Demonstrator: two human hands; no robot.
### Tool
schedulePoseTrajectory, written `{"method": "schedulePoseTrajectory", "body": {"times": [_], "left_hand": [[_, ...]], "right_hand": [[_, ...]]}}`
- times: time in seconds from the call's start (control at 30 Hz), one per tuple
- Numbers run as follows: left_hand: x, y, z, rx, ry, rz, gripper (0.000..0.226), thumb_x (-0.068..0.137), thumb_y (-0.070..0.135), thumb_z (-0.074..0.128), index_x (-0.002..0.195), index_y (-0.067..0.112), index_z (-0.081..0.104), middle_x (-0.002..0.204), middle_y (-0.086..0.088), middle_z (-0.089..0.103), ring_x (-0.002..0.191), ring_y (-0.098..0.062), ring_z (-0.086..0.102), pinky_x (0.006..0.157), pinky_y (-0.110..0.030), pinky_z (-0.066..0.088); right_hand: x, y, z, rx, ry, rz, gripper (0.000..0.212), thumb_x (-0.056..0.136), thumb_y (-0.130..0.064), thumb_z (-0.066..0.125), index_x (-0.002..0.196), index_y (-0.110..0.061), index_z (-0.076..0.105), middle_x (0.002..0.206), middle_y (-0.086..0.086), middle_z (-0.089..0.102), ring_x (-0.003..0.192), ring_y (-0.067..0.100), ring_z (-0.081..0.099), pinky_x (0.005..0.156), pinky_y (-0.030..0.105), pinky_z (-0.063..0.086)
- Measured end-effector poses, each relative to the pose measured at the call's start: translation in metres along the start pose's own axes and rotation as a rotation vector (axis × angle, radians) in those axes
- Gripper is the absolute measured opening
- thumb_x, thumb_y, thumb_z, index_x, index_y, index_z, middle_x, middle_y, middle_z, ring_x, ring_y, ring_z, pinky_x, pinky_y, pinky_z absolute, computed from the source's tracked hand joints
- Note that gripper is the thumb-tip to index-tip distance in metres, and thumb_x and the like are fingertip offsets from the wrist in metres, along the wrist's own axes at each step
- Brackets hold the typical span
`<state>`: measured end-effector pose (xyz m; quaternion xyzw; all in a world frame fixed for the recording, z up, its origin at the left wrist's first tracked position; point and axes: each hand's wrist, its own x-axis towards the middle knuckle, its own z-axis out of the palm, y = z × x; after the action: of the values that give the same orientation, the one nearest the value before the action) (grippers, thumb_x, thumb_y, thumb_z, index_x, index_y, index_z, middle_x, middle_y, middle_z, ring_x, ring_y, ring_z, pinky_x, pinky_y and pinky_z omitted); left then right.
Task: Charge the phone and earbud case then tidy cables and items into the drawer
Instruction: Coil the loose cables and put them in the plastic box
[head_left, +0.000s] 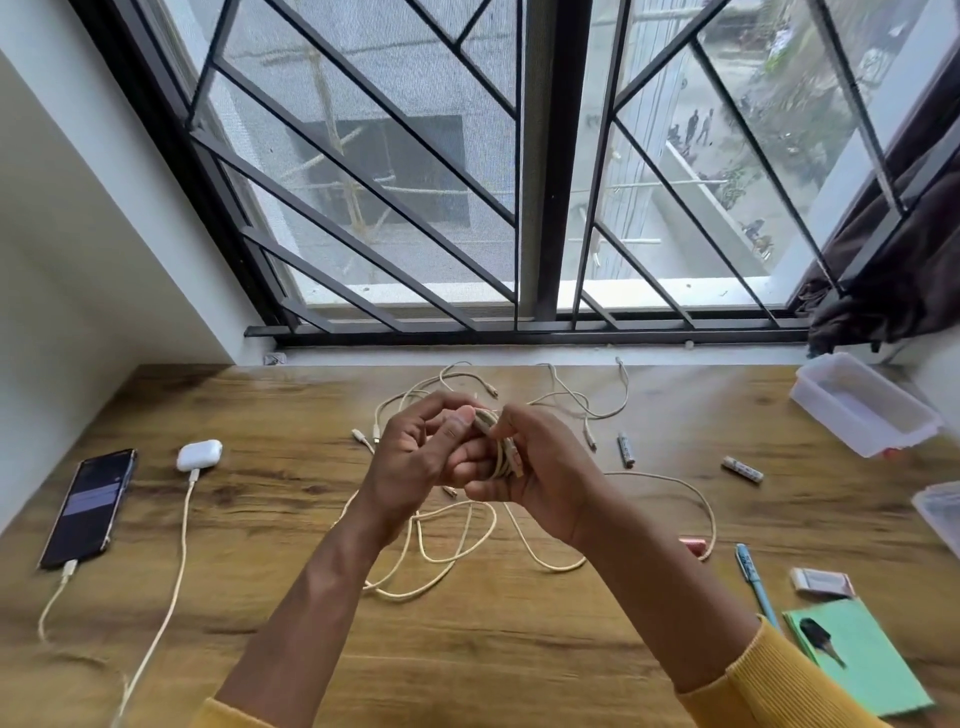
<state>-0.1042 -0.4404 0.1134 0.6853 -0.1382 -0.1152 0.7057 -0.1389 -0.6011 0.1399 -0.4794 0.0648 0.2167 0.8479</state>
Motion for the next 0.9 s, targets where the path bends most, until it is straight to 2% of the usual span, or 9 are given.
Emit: {"method": "schedulePoseTrajectory", "body": {"times": [0.17, 0.23, 0.3, 0.37, 0.47, 0.57, 0.67, 0.8, 0.9], "left_hand": [[-0.001, 0.0, 0.003, 0.065, 0.06, 0.051, 0.014, 0.105, 0.024, 0.066, 0.111, 0.014, 0.073, 0.088, -0.014, 0.072, 0.07, -0.019, 0.068, 0.06, -0.034, 0.058], [-0.002, 0.001, 0.003, 0.072, 0.099, 0.055, 0.014, 0.104, 0.022, 0.066, 0.11, 0.012, 0.073, 0.094, -0.023, 0.071, 0.073, -0.025, 0.073, 0.06, -0.038, 0.061], [-0.002, 0.001, 0.003, 0.086, 0.105, 0.055, 0.014, 0.105, 0.022, 0.066, 0.108, 0.009, 0.073, 0.095, -0.027, 0.068, 0.074, -0.027, 0.073, 0.061, -0.04, 0.063], [-0.001, 0.002, 0.002, 0.095, 0.078, 0.022, 0.021, 0.104, 0.031, 0.065, 0.105, 0.01, 0.07, 0.092, -0.024, 0.068, 0.073, -0.029, 0.071, 0.063, -0.046, 0.064], [0.002, 0.004, 0.003, 0.128, -0.008, -0.066, 0.037, 0.102, 0.046, 0.052, 0.1, 0.01, 0.062, 0.083, -0.013, 0.067, 0.07, -0.027, 0.07, 0.067, -0.057, 0.064], [0.002, 0.005, 0.006, 0.171, -0.08, -0.09, 0.047, 0.104, 0.057, 0.047, 0.099, 0.011, 0.059, 0.073, -0.004, 0.064, 0.066, -0.024, 0.066, 0.07, -0.053, 0.062], [0.001, 0.008, 0.007, 0.175, -0.079, -0.068, 0.045, 0.105, 0.052, 0.049, 0.096, 0.009, 0.059, 0.07, 0.0, 0.06, 0.064, -0.021, 0.059, 0.071, -0.051, 0.056], [-0.002, 0.008, 0.005, 0.141, -0.078, -0.067, 0.046, 0.112, 0.042, 0.047, 0.107, -0.002, 0.057, 0.091, -0.017, 0.069, 0.084, -0.041, 0.071, 0.088, -0.055, 0.063], [-0.003, 0.009, 0.002, 0.112, -0.081, -0.066, 0.05, 0.11, 0.045, 0.048, 0.116, -0.004, 0.056, 0.096, -0.02, 0.065, 0.086, -0.035, 0.072, 0.088, -0.053, 0.064]], "right_hand": [[-0.004, -0.007, 0.01, -0.112, 0.115, -0.072, 0.034, 0.092, -0.005, 0.038, 0.086, 0.0, 0.071, 0.077, 0.017, 0.06, 0.058, 0.018, 0.057, 0.047, 0.026, 0.053], [-0.004, -0.009, 0.008, -0.146, 0.193, -0.124, 0.016, 0.094, -0.002, 0.043, 0.098, 0.002, 0.058, 0.086, 0.02, 0.058, 0.056, 0.019, 0.058, 0.043, 0.027, 0.051], [-0.003, -0.007, 0.002, -0.143, 0.238, -0.15, 0.018, 0.096, -0.001, 0.05, 0.113, -0.006, 0.049, 0.092, 0.02, 0.058, 0.058, 0.02, 0.061, 0.042, 0.028, 0.05], [-0.004, -0.006, -0.001, -0.156, 0.231, -0.167, 0.021, 0.098, -0.001, 0.053, 0.117, -0.008, 0.049, 0.088, 0.018, 0.061, 0.059, 0.021, 0.063, 0.041, 0.027, 0.049], [-0.007, -0.004, 0.0, -0.194, 0.203, -0.192, 0.017, 0.101, 0.0, 0.054, 0.115, -0.008, 0.05, 0.082, 0.016, 0.064, 0.059, 0.021, 0.063, 0.039, 0.026, 0.046], [-0.007, -0.001, 0.001, -0.204, 0.163, -0.217, 0.012, 0.103, 0.0, 0.054, 0.11, -0.008, 0.049, 0.083, 0.019, 0.062, 0.06, 0.022, 0.063, 0.039, 0.026, 0.045], [-0.007, -0.001, 0.0, -0.187, 0.141, -0.233, 0.01, 0.103, 0.0, 0.057, 0.109, -0.007, 0.052, 0.086, 0.023, 0.063, 0.063, 0.025, 0.065, 0.04, 0.027, 0.048], [-0.008, 0.0, -0.009, -0.288, 0.185, -0.271, 0.016, 0.1, -0.008, 0.065, 0.111, 0.002, 0.059, 0.093, 0.024, 0.071, 0.075, 0.025, 0.069, 0.045, 0.028, 0.051], [-0.009, -0.001, -0.015, -0.36, 0.227, -0.307, 0.022, 0.1, -0.011, 0.067, 0.114, 0.005, 0.061, 0.096, 0.019, 0.074, 0.081, 0.023, 0.066, 0.05, 0.027, 0.048]]}}
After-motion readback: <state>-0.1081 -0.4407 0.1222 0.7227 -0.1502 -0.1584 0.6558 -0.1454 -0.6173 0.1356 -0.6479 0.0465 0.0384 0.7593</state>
